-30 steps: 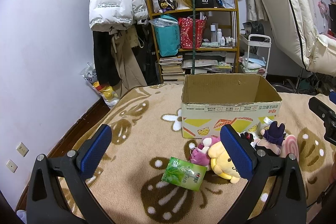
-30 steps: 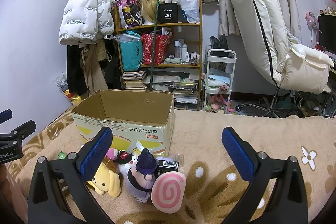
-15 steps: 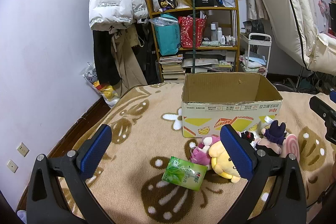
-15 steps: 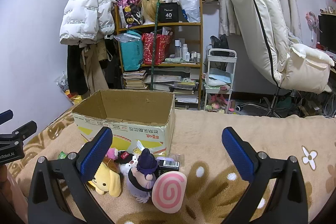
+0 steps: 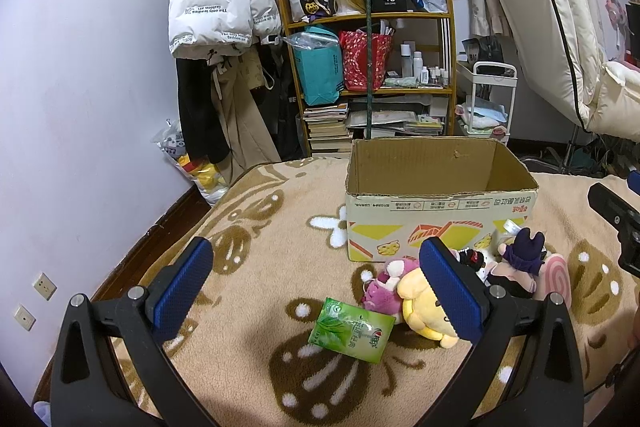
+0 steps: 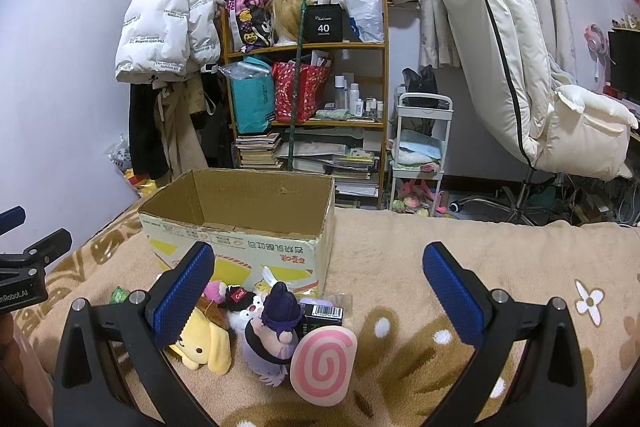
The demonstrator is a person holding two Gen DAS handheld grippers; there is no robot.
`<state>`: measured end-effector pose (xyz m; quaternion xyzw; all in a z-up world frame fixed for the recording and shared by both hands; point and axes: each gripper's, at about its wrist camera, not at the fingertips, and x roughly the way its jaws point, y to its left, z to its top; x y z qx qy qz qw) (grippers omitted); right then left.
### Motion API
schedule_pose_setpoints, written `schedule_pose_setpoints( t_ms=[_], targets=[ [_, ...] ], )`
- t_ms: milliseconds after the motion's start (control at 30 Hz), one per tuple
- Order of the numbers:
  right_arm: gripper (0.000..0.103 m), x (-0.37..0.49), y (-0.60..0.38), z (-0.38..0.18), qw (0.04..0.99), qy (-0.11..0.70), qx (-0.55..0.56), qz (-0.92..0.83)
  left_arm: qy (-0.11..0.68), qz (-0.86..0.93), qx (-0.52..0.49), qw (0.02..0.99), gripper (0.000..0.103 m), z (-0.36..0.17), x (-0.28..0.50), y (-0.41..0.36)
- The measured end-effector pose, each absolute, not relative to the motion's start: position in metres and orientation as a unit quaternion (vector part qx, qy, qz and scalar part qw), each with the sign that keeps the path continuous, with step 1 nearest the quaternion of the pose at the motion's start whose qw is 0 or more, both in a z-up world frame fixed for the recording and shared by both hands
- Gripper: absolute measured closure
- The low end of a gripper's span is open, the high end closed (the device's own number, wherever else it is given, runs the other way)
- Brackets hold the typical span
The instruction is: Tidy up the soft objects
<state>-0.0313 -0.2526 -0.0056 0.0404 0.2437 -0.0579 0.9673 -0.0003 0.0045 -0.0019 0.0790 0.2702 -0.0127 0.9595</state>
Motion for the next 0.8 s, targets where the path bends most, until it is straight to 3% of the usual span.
schedule_pose_setpoints(
  t_ms=[800],
  targets=[
    [0.000, -0.0306, -0.2503, -0.0037, 0.968, 0.240, 0.037, -0.061, 0.272, -0.012, 0.081, 0.959, 0.001, -0.0049, 0.0008, 0.0033]
  ],
)
